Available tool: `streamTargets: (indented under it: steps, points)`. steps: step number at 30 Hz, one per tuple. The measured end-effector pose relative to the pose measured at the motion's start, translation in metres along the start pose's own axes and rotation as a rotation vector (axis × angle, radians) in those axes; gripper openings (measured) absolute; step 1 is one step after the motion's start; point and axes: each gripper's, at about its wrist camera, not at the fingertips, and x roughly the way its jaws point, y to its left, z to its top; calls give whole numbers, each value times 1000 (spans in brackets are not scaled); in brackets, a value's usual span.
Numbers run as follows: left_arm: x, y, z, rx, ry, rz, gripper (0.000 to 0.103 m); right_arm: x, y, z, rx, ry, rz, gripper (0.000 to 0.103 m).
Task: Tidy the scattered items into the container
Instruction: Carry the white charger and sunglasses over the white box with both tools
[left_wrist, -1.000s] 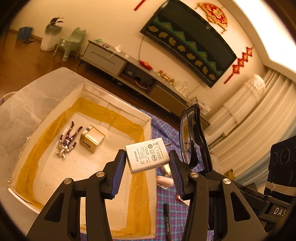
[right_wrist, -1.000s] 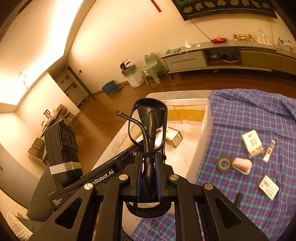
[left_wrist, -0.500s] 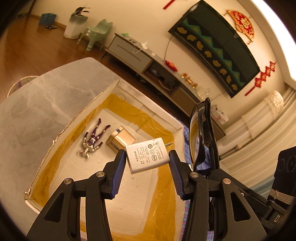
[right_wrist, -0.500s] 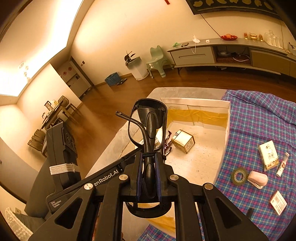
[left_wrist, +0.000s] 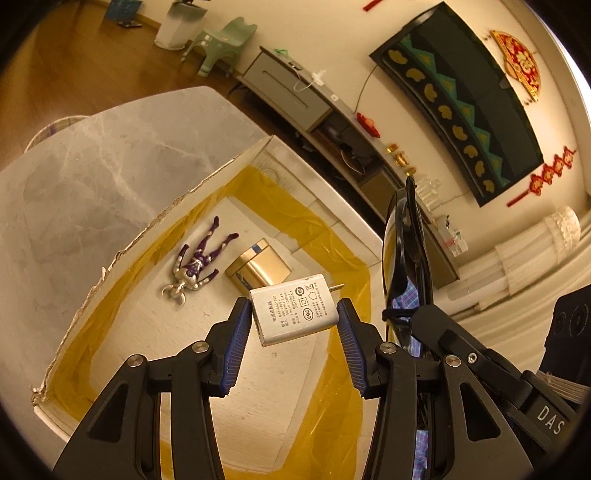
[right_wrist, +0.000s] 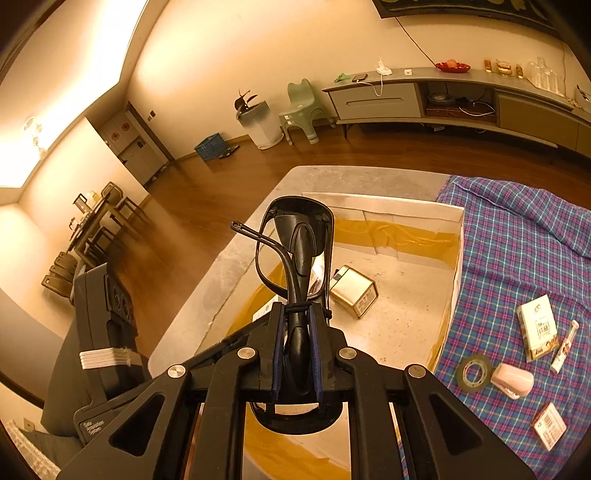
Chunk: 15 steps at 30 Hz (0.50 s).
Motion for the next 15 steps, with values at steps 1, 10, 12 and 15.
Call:
streamTargets:
  steps: [1, 10, 12, 15]
  points:
    - [1, 1, 0, -7, 4, 3, 49, 3, 0, 2, -1, 3, -3, 14]
    - [18, 7, -5, -58, 55, 53, 49, 30, -11, 11, -10, 50, -57, 14]
    - [19, 8, -6, -65, 60, 64, 49, 35, -14, 13, -15, 65, -71, 14]
    - [22, 9, -7, -68, 69, 80, 49, 43, -19, 13, -24, 85, -91, 14]
